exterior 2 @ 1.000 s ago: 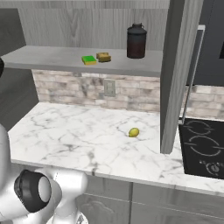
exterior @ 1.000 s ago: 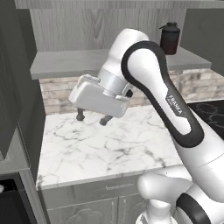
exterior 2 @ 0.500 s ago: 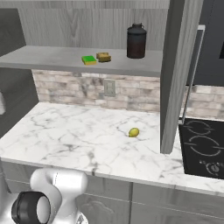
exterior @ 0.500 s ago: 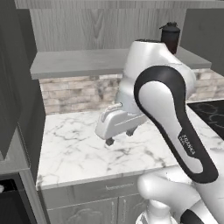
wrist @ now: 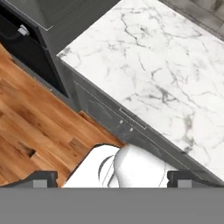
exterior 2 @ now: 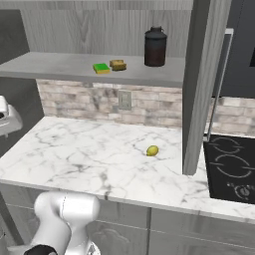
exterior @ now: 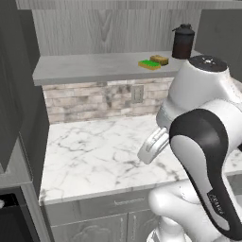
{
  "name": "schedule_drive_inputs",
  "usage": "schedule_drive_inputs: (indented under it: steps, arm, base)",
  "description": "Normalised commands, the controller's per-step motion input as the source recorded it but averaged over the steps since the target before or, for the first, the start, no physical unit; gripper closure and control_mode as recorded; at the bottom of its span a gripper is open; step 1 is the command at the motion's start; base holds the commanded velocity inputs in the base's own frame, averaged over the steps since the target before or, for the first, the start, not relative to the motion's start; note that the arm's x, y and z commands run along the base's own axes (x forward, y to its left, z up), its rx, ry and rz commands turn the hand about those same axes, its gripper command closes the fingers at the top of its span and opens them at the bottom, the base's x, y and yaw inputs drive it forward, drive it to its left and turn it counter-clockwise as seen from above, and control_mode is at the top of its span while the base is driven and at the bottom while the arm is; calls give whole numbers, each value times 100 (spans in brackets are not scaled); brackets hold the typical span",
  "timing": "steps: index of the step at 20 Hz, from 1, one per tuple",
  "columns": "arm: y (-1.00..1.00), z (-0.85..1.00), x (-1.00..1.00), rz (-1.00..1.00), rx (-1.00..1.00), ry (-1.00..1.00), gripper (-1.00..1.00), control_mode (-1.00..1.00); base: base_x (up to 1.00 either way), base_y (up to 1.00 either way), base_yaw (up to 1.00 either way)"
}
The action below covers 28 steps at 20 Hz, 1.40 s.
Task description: Pick the sponge and sponge from the cabinet and place them on the counter.
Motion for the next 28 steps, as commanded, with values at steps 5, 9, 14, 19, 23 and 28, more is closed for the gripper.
schedule_drive_inputs:
  steps: [5,9,14,19,23,28]
  arm:
    - [-62,21,0,0,0,-30,-100,-100]
    - [-62,17,0,0,0,-30,-100,-100]
    - [-51,18,16,0,1,-26,-100,-100]
    - [-38,26,37,0,4,-16,-100,-100]
    - [-35,29,40,0,5,-14,-100,-100]
    - [-33,26,43,0,5,-14,-100,-100]
  base:
    - [0,0,0]
    - [0,0,0]
    - [0,0,0]
    - [0,0,0]
    - [0,0,0]
    - [0,0,0]
